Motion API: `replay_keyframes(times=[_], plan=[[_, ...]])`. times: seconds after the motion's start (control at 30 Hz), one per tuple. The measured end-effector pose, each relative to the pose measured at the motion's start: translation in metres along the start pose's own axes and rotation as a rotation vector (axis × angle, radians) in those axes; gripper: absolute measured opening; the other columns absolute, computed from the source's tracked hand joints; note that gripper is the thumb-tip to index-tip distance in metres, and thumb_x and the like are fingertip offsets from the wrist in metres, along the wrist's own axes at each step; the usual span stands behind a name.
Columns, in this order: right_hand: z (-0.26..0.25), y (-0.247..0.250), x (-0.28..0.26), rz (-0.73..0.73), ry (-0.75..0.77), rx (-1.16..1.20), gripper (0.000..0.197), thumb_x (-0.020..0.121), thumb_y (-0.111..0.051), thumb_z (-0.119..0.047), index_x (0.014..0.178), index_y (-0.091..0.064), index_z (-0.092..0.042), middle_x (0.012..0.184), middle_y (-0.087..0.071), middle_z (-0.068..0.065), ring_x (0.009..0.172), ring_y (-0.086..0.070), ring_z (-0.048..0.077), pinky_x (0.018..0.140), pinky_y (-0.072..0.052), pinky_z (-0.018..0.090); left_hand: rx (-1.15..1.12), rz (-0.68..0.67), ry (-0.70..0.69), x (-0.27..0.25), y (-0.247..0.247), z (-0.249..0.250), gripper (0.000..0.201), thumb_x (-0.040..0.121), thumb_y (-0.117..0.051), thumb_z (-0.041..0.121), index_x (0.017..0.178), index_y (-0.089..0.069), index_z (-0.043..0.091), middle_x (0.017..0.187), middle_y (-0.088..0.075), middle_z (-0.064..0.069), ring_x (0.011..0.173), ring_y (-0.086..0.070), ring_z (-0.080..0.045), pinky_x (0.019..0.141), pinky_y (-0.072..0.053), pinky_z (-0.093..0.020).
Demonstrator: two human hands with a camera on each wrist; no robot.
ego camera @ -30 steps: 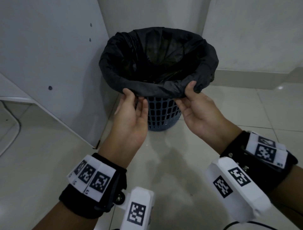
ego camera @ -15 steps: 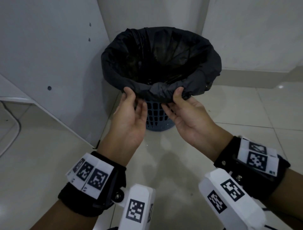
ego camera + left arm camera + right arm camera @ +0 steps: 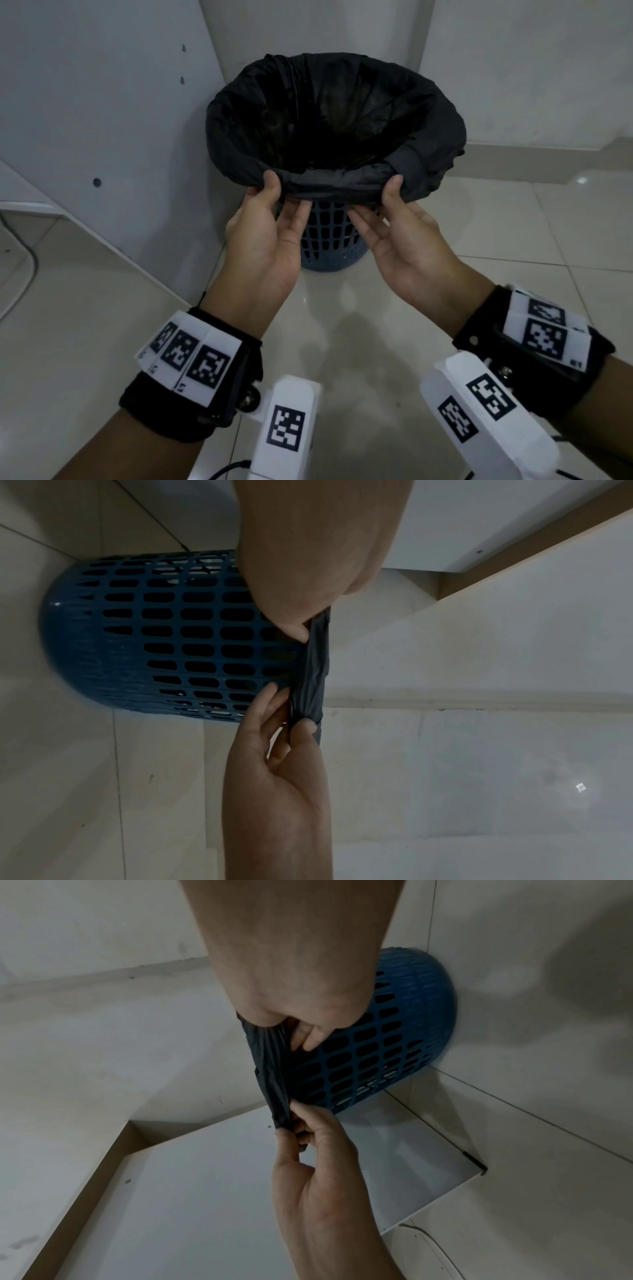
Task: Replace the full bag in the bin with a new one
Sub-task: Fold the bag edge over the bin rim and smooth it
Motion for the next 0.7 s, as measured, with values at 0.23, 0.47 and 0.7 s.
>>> replay_keyframes(times=[0.23, 0.47, 0.7], plan=[[-0.007, 0.002, 0.007, -0.005, -0.026, 0.074, 0.033, 0.102, -0.051, -0.025, 0.125, -0.057, -0.003, 0.114, -0.073, 0.014, 0.097, -0.074, 0.020, 0.088, -0.059, 0.033, -0.021, 0.031, 0.002, -0.001, -0.003, 0.000, 0.030, 0.098, -0.060, 0.006, 0.127, -0.061, -0.002, 0.121, -0.069, -0.017, 0.103, -0.071, -0.026, 0.081, -0.062, -0.038], [-0.013, 0.007, 0.006, 0.005, -0.086, 0.095, 0.026, 0.107, -0.041, -0.026, 0.113, -0.061, -0.010, 0.095, -0.076, 0.007, 0.099, -0.072, 0.022, 0.100, -0.053, 0.041, -0.022, 0.043, 0.000, 0.001, -0.003, 0.011, 0.025, 0.098, -0.059, 0.006, 0.122, -0.061, -0.002, 0.112, -0.069, -0.016, 0.089, -0.073, -0.024, 0.080, -0.062, -0.040], [0.007, 0.015, 0.000, -0.037, -0.154, -0.006, 0.034, 0.104, -0.048, -0.029, 0.128, -0.058, -0.007, 0.114, -0.071, 0.010, 0.101, -0.072, 0.019, 0.090, -0.059, 0.034, 0.005, 0.070, -0.026, 0.025, 0.004, 0.041, 0.029, 0.104, -0.052, 0.013, 0.130, -0.057, 0.001, 0.111, -0.066, -0.012, 0.100, -0.066, -0.026, 0.083, -0.060, -0.046]])
Point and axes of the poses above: each hand's wrist, its own x-axis towards the middle knuckle, its own y-axis out of the back of the hand, z = x × y, the point moved 3 cm from there along x, towards the middle knuckle
